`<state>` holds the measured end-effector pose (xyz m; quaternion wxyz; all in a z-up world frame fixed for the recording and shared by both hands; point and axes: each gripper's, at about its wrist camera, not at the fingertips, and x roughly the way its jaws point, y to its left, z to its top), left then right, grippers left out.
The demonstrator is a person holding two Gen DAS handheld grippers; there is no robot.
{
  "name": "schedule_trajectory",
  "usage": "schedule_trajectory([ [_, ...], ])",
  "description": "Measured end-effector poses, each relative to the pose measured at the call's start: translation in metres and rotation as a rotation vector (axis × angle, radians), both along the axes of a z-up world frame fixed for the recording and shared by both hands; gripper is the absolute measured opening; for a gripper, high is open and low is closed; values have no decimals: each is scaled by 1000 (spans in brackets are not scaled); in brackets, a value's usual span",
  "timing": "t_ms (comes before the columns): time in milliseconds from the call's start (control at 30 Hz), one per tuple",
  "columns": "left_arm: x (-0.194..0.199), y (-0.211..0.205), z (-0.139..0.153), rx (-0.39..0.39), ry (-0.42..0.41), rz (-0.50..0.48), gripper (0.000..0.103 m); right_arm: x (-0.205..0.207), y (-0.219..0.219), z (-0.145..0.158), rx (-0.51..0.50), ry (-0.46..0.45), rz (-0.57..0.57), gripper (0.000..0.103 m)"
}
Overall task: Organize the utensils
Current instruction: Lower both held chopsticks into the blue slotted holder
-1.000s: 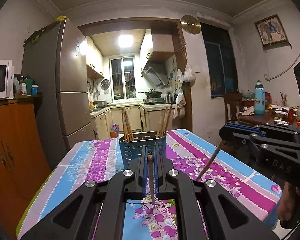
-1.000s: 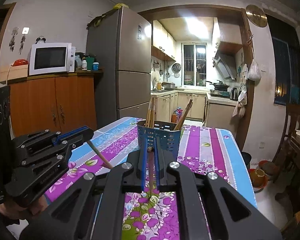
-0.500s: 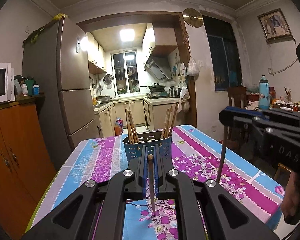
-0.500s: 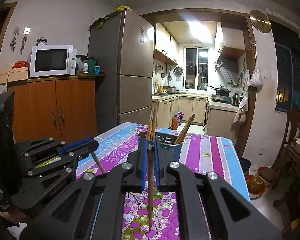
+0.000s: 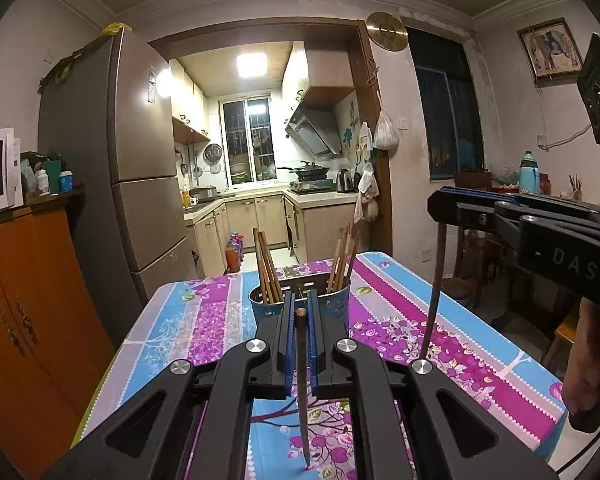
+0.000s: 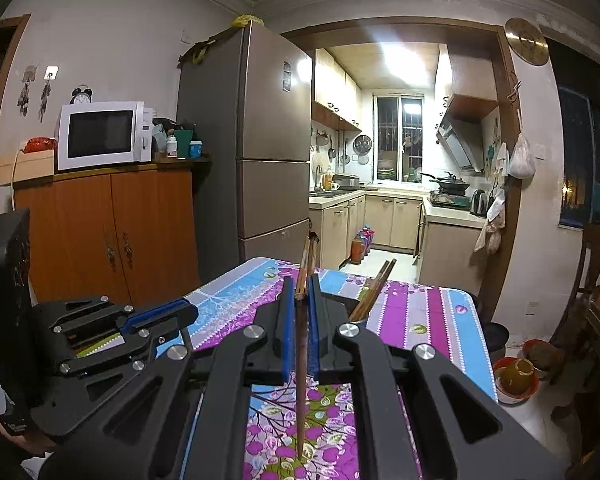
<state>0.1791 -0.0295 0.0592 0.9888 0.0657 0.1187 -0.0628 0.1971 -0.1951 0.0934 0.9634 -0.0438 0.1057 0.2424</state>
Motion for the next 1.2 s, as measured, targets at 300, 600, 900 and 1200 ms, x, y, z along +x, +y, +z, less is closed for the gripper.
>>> schedule_trajectory([
  [300,21,2,15,12,-11,1,7,25,4,16,1,4,2,5],
  [600,52,4,36,15,-20,4,7,48,9,38,-2,-10,10,5],
  [900,87,4,69,-4,-47,-6,7,84,12,55,-2,-2,3,5],
  [1200,122,-1,105,-7,-86,-13,7,122,11,87,31,-18,-5,5],
])
